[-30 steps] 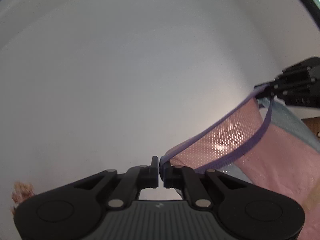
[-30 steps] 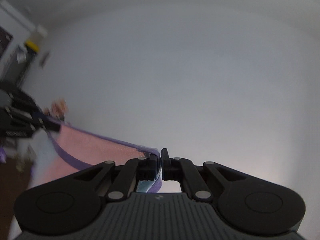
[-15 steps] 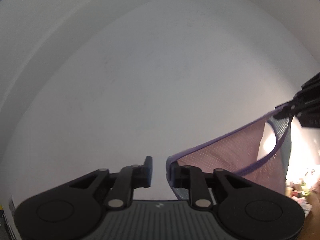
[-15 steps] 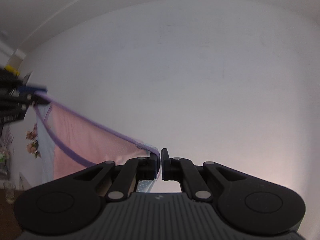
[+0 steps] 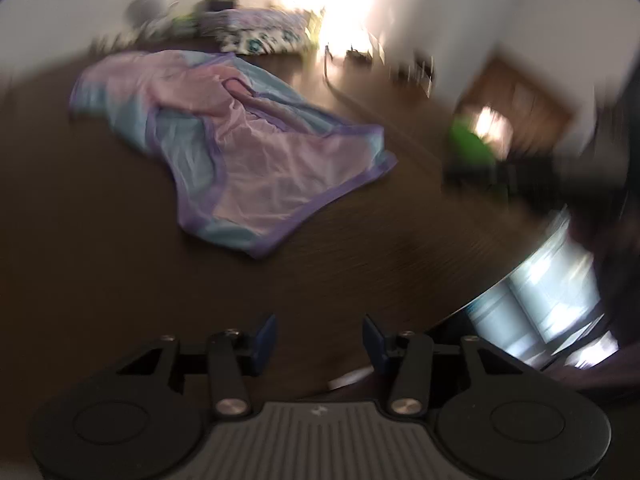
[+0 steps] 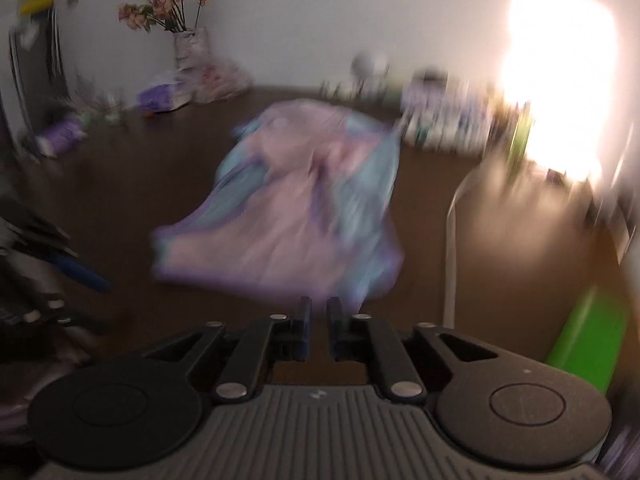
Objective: Fold clothes
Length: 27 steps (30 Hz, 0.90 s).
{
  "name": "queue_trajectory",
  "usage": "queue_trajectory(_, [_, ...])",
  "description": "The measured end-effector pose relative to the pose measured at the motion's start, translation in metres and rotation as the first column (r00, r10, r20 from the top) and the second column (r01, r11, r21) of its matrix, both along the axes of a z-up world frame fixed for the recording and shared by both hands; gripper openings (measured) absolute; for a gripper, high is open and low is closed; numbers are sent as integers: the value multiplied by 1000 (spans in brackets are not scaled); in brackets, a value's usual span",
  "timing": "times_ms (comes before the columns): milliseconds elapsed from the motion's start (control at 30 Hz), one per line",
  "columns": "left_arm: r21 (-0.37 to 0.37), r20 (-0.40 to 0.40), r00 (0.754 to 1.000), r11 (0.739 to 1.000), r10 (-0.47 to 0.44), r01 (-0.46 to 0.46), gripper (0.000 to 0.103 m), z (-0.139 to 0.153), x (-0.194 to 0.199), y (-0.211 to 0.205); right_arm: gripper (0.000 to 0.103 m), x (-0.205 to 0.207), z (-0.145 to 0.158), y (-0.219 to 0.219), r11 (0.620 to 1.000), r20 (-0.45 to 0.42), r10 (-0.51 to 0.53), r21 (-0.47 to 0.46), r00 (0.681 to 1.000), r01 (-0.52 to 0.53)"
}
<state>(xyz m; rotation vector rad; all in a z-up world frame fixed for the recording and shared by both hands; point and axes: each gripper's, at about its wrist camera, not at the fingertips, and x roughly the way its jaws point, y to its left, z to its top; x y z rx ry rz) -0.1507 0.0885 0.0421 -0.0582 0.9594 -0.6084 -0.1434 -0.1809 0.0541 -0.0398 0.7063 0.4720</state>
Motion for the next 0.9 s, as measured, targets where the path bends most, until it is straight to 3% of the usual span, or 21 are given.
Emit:
queue_trajectory(33, [-52, 3, 1000, 998, 28, -28, 55, 7, 5, 8, 56, -10, -3, -10, 999, -26, 3, 48, 1000, -2])
queue_trajectory(100, [-97, 56, 990, 987, 132, -126, 82, 31, 42, 18, 60, 8, 14, -23, 996, 23, -31, 86, 999, 29])
queue_trajectory(167, [-72, 147, 955, 965, 259, -251, 87, 35, 62, 12, 56, 40, 30, -29, 993, 65, -89, 79, 994, 84])
queue_trajectory(233, [-26, 206, 926, 948, 316, -318, 84, 26, 92, 0, 47, 48, 20, -21, 991, 68, -127, 50, 990, 124])
queue_trajectory(367, [36, 241, 913, 937, 329, -348, 58, 4, 125, -28, 38, 76, -19, 9, 983, 67, -177, -39, 982, 180])
queue_trajectory(467, [59, 302, 877, 911, 372, -407, 57, -3, 124, -36, 36, 81, -35, 29, 979, 89, -166, -108, 982, 175])
queue_trajectory(533, [102, 334, 865, 898, 375, -428, 43, -17, 118, -40, 35, 83, -39, 36, 978, 94, -150, -131, 984, 161])
queue_trajectory(600, [160, 362, 861, 886, 358, -436, 12, -25, 100, -40, 27, 85, -42, 35, 980, 76, -144, -128, 987, 152])
queue_trajectory(667, [216, 378, 864, 876, 333, -432, 9, -29, 89, -45, 16, 87, -46, 32, 982, 58, -136, -127, 989, 143])
queue_trajectory(800, [298, 388, 858, 836, 335, -461, 4, -28, 73, -52, 8, 81, -47, 26, 987, 40, -100, -123, 994, 105])
queue_trajectory(900, [329, 354, 876, 833, 328, -445, 3, -25, 52, -59, 7, 68, -44, 14, 990, 15, -87, -110, 996, 88])
